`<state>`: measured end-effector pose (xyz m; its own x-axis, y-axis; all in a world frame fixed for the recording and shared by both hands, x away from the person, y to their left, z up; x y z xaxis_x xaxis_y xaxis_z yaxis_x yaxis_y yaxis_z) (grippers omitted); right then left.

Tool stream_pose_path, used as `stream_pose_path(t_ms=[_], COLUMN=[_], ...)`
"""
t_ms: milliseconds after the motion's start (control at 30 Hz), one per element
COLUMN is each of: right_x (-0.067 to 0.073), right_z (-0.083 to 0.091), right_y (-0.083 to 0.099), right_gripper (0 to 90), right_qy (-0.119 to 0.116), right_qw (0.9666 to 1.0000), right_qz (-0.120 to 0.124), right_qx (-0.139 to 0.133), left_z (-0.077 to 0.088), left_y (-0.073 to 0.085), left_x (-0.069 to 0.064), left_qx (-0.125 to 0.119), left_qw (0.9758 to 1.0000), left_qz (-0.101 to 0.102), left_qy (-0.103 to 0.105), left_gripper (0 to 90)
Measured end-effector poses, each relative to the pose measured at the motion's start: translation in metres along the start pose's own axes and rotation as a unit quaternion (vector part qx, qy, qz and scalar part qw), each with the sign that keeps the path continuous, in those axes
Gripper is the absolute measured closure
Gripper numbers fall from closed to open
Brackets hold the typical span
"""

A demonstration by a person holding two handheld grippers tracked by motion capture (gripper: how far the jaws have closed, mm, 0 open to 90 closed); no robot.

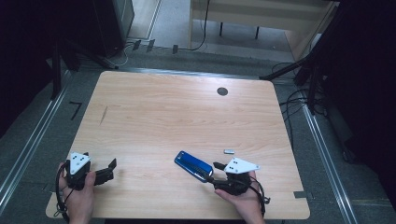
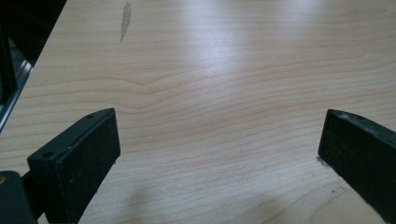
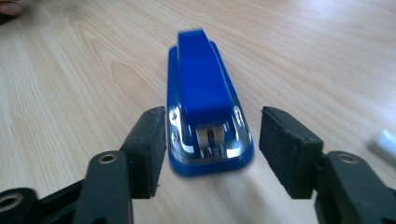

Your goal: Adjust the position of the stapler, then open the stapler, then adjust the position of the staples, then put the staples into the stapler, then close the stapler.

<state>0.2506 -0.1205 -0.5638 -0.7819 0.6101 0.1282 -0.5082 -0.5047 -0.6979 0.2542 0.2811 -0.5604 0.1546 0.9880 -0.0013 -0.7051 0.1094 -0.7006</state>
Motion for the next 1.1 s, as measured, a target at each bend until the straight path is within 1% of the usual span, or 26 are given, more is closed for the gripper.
stream_pose_path(t_ms=[67, 100, 133, 200, 267, 333, 367, 400, 467, 500, 533, 567, 600, 667, 733, 767, 800, 833, 867, 900, 933, 967, 1000, 1033, 1067, 1100], right_x=[0.0, -0.001, -0.001, -0.001, -0.002, -0.003, -0.002, -0.002, -0.002, -0.002, -0.002, -0.002, -0.002, -0.004, -0.005, -0.004, -0.004, -0.003, -0.003, -0.003, -0.003, -0.002, -0.002, -0.001, -0.001, 0.001], right_z=[0.002, 0.004, 0.005, 0.006, 0.007, 0.007, 0.008, 0.008, 0.008, 0.008, 0.008, 0.007, 0.007, 0.005, 0.003, 0.002, 0.002, 0.002, 0.002, 0.001, -0.001, -0.002, -0.002, -0.004, -0.004, -0.004], right_y=[0.005, 0.015, 0.019, 0.023, 0.023, 0.02, 0.019, 0.018, 0.018, 0.019, 0.019, 0.02, 0.02, 0.022, 0.023, 0.022, 0.022, 0.02, 0.02, 0.02, 0.019, 0.019, 0.019, 0.019, 0.019, 0.018], right_gripper=[41.0, 40.6, 40.6, 40.6, 40.4, 40.1, 39.4, 39.0, 39.0, 38.6, 38.6, 38.1, 38.1, 36.7, 36.6, 36.5, 36.5, 36.5, 36.8, 37.3, 37.3, 37.4, 37.4, 38.6, 38.6, 40.9], right_qy=[0.001, 0.005, 0.006, -0.003, -0.005, -0.004, -0.003, -0.003, -0.002, -0.004, -0.004, -0.006, -0.006, -0.005, -0.006, -0.006, -0.006, -0.007, -0.006, -0.006, -0.005, -0.005, -0.005, -0.008, -0.008, -0.014], right_qw=[1.0, 0.9998, 0.9998, 0.9996, 0.9993, 0.9989, 0.9987, 0.9986, 0.9987, 0.9987, 0.9987, 0.9989, 0.9989, 0.9986, 0.9985, 0.9987, 0.9987, 0.9988, 0.9987, 0.9986, 0.9987, 0.9986, 0.9986, 0.9987, 0.9987, 0.9988], right_qz=[-0.009, -0.012, -0.015, -0.027, -0.036, -0.047, -0.05, -0.052, -0.051, -0.05, -0.05, -0.047, -0.047, -0.053, -0.054, -0.049, -0.049, -0.048, -0.049, -0.05, -0.049, -0.049, -0.049, -0.046, -0.046, -0.042], right_qx=[0.003, 0.013, 0.016, 0.008, 0.003, -0.004, -0.008, -0.009, -0.009, -0.007, -0.007, -0.002, -0.002, 0.006, 0.012, 0.012, 0.012, 0.011, 0.01, 0.011, 0.013, 0.018, 0.018, 0.02, 0.02, 0.02], left_z=[0.0, 0.001, 0.001, 0.002, 0.002, 0.002, 0.003, 0.003, 0.003, 0.003, 0.003, 0.001, 0.001, 0.0, -0.001, -0.003, -0.003, -0.005, -0.005, -0.005, -0.006, -0.007, -0.007, -0.011, -0.011, -0.015], left_y=[0.0, -0.002, -0.002, -0.004, -0.005, -0.008, -0.011, -0.011, -0.012, -0.013, -0.013, -0.013, -0.013, -0.015, -0.016, -0.016, -0.016, -0.016, -0.016, -0.016, -0.016, -0.016, -0.016, -0.014, -0.014, -0.013], left_x=[-0.003, -0.01, -0.01, -0.021, -0.034, -0.045, -0.057, -0.057, -0.068, -0.079, -0.079, -0.087, -0.087, -0.095, -0.102, -0.111, -0.111, -0.125, -0.125, -0.132, -0.145, -0.152, -0.152, -0.164, -0.164, -0.178], left_qx=[0.002, 0.001, 0.001, 0.003, 0.005, -0.002, -0.009, -0.009, -0.014, -0.019, -0.019, -0.017, -0.017, -0.016, -0.017, -0.015, -0.015, -0.011, -0.011, -0.011, -0.011, -0.008, -0.008, 0.012, 0.012, 0.029], left_qw=[1.0, 1.0, 1.0, 0.9998, 0.9991, 0.9988, 0.9986, 0.9986, 0.9981, 0.9972, 0.9972, 0.9964, 0.9964, 0.9956, 0.995, 0.9936, 0.9936, 0.9897, 0.9897, 0.9877, 0.984, 0.9813, 0.9813, 0.9787, 0.9787, 0.9726], left_qz=[-0.004, -0.004, -0.004, -0.022, -0.042, -0.049, -0.051, -0.051, -0.057, -0.061, -0.061, -0.06, -0.06, -0.058, -0.059, -0.065, -0.065, -0.085, -0.085, -0.095, -0.106, -0.114, -0.114, -0.127, -0.127, -0.137], left_qy=[0.003, 0.008, 0.008, 0.001, 0.001, 0.002, 0.01, 0.01, 0.02, 0.037, 0.037, 0.057, 0.057, 0.072, 0.08, 0.092, 0.092, 0.115, 0.115, 0.124, 0.143, 0.155, 0.155, 0.161, 0.161, 0.185], left_gripper=[0.0, 0.0, 0.0, 0.0, 0.0, 3.9, 8.5, 11.5, 14.6, 16.7, 20.4, 23.1, 24.5, 27.4, 34.3, 39.8, 42.8, 47.2, 50.0, 52.9, 55.3, 58.0, 61.4, 65.1, 68.0, 70.7])
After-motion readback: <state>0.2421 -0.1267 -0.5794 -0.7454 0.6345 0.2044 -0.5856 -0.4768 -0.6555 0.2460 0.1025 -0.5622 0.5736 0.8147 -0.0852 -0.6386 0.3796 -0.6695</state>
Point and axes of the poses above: each handheld gripper's, and its own axes: z roughly backward along the jaws, y roughly out of its underside, x roughly to its left, the point moved 7 cm from there along -z, roughly forward along the jaws, and after that the axes turned 13 degrees about x, right-handed, at the moved point
